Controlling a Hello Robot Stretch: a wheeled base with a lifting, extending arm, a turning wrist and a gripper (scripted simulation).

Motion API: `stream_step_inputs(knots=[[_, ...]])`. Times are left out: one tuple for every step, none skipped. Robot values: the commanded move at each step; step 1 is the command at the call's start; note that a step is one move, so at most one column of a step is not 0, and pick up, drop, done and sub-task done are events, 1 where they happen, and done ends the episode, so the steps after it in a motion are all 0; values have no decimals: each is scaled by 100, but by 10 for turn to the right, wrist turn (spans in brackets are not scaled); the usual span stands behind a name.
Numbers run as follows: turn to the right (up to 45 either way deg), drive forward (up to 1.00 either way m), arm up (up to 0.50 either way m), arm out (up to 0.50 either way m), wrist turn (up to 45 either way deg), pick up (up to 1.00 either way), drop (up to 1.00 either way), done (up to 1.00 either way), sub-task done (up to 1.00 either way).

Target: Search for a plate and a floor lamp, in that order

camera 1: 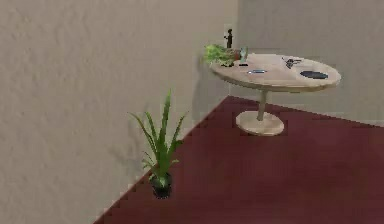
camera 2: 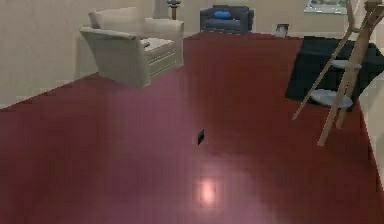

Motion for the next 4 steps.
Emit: stream_step_inputs(knots=[[360, 0, 0, 0, 0, 0, 0, 0, 0], [0, 100, 0, 0, 0, 0, 0, 0, 0], [60, 0, 0, 0, 0, 0, 0, 0, 0], [0, 25, 0, 0, 0, 0, 0, 0, 0]])
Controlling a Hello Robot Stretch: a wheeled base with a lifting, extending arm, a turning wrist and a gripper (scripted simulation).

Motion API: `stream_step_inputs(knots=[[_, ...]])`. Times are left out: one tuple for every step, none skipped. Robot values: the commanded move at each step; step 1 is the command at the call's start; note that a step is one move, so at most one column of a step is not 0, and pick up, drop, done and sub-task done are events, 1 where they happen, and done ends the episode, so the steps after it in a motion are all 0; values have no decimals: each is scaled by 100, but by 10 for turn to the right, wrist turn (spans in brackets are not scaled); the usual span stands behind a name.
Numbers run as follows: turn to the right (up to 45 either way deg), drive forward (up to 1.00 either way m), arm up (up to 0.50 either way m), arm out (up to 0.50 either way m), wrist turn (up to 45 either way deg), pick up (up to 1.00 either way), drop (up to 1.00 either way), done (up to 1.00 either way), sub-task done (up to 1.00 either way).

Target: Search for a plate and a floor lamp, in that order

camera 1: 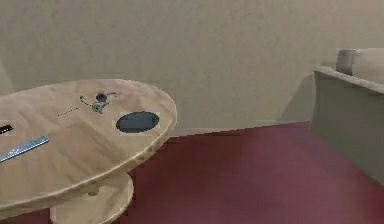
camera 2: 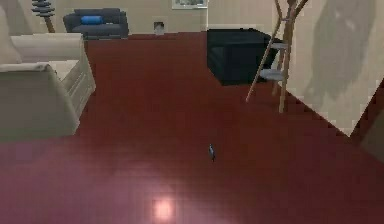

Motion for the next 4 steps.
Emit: stream_step_inputs(knots=[[-150, 0, 0, 0, 0, 0, 0, 0, 0], [0, 0, 0, 0, 0, 0, 0, 0, 100], [450, 0, 0, 0, 0, 0, 0, 0, 0], [450, 0, 0, 0, 0, 0, 0, 0, 0]])
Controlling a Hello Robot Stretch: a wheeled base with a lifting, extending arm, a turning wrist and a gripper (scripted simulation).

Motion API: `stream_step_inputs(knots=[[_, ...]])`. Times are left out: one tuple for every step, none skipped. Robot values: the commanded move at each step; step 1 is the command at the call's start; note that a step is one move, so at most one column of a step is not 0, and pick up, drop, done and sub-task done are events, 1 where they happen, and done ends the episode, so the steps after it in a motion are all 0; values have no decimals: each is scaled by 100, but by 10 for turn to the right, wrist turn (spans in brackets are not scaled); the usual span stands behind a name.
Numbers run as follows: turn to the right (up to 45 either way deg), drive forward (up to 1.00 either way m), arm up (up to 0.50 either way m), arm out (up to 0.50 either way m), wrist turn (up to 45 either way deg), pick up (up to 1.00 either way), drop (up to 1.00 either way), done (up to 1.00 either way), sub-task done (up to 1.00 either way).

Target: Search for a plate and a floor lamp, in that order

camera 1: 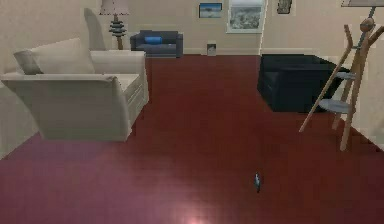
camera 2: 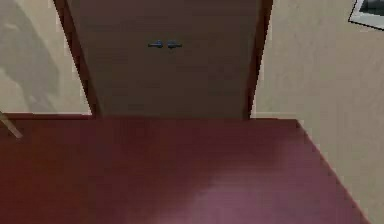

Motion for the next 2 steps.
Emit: stream_step_inputs(knots=[[0, 100, 0, 0, 0, 0, 0, 0, 0], [0, 65, 0, 0, 0, 0, 0, 0, 0]])
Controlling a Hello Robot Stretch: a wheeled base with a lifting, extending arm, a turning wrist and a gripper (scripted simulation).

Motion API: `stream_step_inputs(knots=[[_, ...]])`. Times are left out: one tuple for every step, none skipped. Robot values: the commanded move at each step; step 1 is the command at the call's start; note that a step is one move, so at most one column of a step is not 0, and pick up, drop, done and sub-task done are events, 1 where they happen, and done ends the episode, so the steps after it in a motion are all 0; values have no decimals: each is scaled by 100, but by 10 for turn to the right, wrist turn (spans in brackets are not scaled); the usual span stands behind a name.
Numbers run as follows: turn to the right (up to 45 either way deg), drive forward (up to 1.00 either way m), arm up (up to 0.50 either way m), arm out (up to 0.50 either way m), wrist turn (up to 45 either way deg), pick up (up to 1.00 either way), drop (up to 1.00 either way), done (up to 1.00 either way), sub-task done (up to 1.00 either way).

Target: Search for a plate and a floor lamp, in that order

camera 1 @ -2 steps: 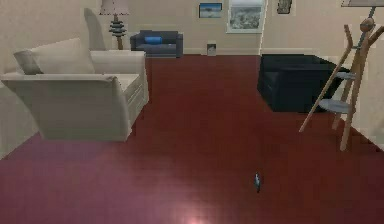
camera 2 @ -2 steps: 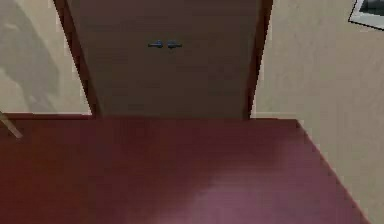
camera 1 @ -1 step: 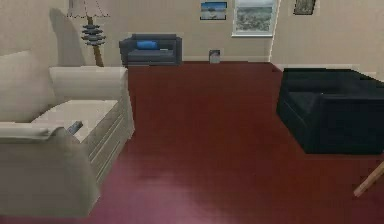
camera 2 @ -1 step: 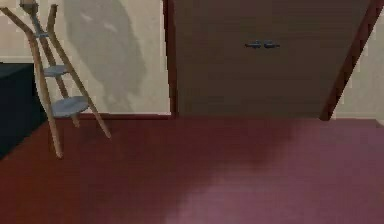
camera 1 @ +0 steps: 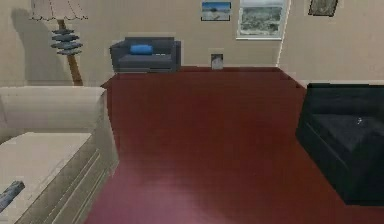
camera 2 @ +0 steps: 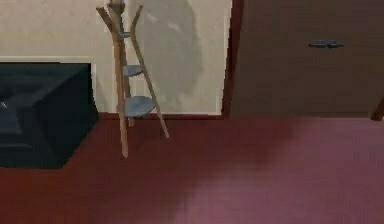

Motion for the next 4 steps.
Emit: stream_step_inputs(knots=[[450, 0, 0, 0, 0, 0, 0, 0, 0], [180, 0, 0, 0, 0, 0, 0, 0, 0], [0, 75, 0, 0, 0, 0, 0, 0, 0], [180, 0, 0, 0, 0, 0, 0, 0, 0]])
